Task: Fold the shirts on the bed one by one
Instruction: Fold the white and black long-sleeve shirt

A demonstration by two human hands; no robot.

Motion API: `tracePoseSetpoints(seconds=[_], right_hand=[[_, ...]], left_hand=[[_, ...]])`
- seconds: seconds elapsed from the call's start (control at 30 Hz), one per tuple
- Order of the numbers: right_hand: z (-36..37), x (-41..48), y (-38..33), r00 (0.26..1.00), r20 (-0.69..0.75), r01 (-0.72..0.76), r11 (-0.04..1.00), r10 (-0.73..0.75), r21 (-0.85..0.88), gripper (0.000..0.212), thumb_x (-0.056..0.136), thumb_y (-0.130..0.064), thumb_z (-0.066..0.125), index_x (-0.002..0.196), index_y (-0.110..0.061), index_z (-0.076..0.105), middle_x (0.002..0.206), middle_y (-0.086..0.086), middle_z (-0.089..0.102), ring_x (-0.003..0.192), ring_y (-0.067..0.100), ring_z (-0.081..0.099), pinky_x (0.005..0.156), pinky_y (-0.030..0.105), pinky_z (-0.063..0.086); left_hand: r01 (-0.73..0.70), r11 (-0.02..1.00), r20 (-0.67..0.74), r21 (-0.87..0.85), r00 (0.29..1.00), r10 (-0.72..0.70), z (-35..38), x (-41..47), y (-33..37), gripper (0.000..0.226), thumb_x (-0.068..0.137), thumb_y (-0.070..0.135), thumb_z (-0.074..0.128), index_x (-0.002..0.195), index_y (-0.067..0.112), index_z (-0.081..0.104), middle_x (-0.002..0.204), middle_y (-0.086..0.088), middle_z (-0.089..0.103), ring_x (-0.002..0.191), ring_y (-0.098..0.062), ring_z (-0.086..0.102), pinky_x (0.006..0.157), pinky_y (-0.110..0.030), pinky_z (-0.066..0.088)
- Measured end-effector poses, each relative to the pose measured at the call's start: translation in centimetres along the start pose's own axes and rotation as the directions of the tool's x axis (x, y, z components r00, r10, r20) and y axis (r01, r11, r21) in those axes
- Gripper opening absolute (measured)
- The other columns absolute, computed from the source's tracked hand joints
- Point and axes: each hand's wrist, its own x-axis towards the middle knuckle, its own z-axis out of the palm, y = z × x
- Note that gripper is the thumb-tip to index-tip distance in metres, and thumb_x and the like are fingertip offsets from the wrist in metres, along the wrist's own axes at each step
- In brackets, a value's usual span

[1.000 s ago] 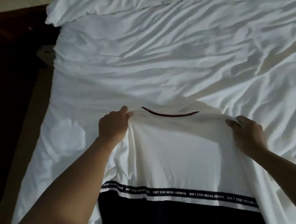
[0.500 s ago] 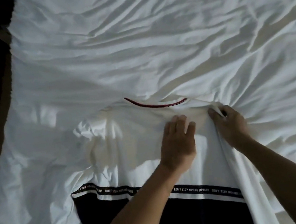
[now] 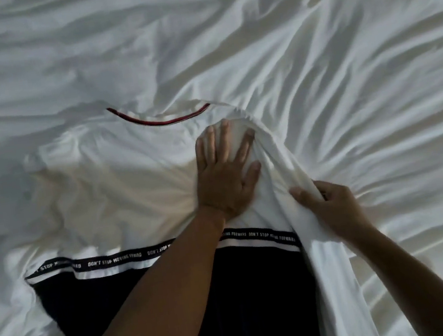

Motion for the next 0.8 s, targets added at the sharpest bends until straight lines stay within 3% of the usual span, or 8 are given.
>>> tracePoseSetpoints(seconds=[0.1,0.2,0.3,0.43,0.53,0.6,0.7,0.8], right_hand=[[-0.8,-1.9,1.2,0.999,-0.022,-0.035,0.999,0.036,0.038,0.032,0.09,-0.042,0.076,0.083,-0.012,0.079,0.065,-0.004,0.061,0.061,0.008,0.052,0.058,0.028,0.041],[-2.6,-4.7,2.1,0.992,0.102,-0.073,0.997,0.069,0.032,0.022,0.086,-0.033,0.081,0.076,-0.013,0.078,0.063,-0.005,0.07,0.053,0.006,0.06,0.047,0.021,0.046],[-4.5,-7.4,4.5,0.981,0.149,-0.126,0.992,0.123,0.016,0.027,0.076,-0.033,0.088,0.076,-0.008,0.079,0.067,0.009,0.074,0.054,0.015,0.067,0.046,0.023,0.048],[-6.7,-9.9,8.0,0.998,-0.009,-0.063,0.987,0.065,0.15,0.06,0.091,-0.048,0.07,0.079,0.01,0.061,0.06,0.012,0.051,0.053,0.02,0.049,0.051,0.028,0.039],[-7.4,-11.1,9.2,0.987,-0.161,-0.008,0.993,0.027,0.114,0.059,0.102,-0.05,0.056,0.078,0.004,0.06,0.055,0.0,0.048,0.048,0.013,0.047,0.046,0.023,0.036],[-7.4,-11.8,9.2,0.984,-0.175,0.029,0.981,0.006,0.194,0.065,0.098,-0.061,0.055,0.081,0.002,0.062,0.06,0.0,0.052,0.053,0.015,0.05,0.05,0.026,0.038],[-7.8,-13.5,9.0,0.999,-0.038,-0.003,0.985,0.01,0.172,0.06,0.075,-0.069,0.069,0.089,-0.01,0.073,0.075,0.0,0.073,0.063,0.014,0.068,0.055,0.029,0.049],[-8.5,-15.5,10.7,0.979,0.187,-0.095,0.995,0.086,0.038,0.046,0.073,-0.052,0.085,0.089,-0.01,0.08,0.086,0.013,0.078,0.077,0.028,0.076,0.068,0.045,0.059]], left_hand=[[0.013,1.0,-0.014,0.01,1.0,-0.012,0.3,0.0,0.1,0.064,0.105,0.056,0.039,0.163,0.032,0.031,0.172,-0.017,0.016,0.158,-0.044,0.01,0.126,-0.06,0.01],[0.005,0.999,-0.033,0.044,0.999,-0.003,0.3,0.0,0.0,0.063,0.106,0.056,0.038,0.164,0.032,0.03,0.172,-0.017,0.015,0.158,-0.044,0.011,0.126,-0.059,0.009],[0.01,0.996,-0.028,0.084,1.0,-0.008,0.2,0.1,0.2,0.063,0.107,0.057,0.033,0.165,0.034,0.024,0.173,-0.016,0.012,0.158,-0.044,0.009,0.127,-0.058,0.005],[0.03,0.986,-0.021,0.163,0.999,-0.027,-0.1,0.0,0.8,0.06,0.108,0.057,0.028,0.164,0.036,0.025,0.172,-0.017,0.017,0.156,-0.046,0.015,0.126,-0.06,0.008],[0.076,0.974,0.005,0.215,0.997,-0.079,-0.9,-0.1,2.1,0.058,0.109,0.054,0.026,0.163,0.033,0.031,0.17,-0.019,0.024,0.154,-0.048,0.022,0.123,-0.065,0.015],[0.152,0.974,0.001,0.167,0.988,-0.154,-1.8,-1.1,4.2,0.056,0.108,0.048,0.028,0.158,0.027,0.042,0.166,-0.02,0.032,0.151,-0.047,0.029,0.119,-0.068,0.023],[0.211,0.977,-0.091,-0.035,0.973,-0.213,-2.8,-5.8,8.7,0.054,0.107,0.041,0.031,0.146,0.015,0.057,0.155,-0.023,0.048,0.141,-0.048,0.044,0.111,-0.063,0.039],[0.183,0.97,-0.126,-0.158,0.971,-0.204,-2.5,-13.4,13.6,0.054,0.109,0.036,0.03,0.15,0.011,0.053,0.154,-0.022,0.049,0.141,-0.045,0.046,0.115,-0.059,0.037]])
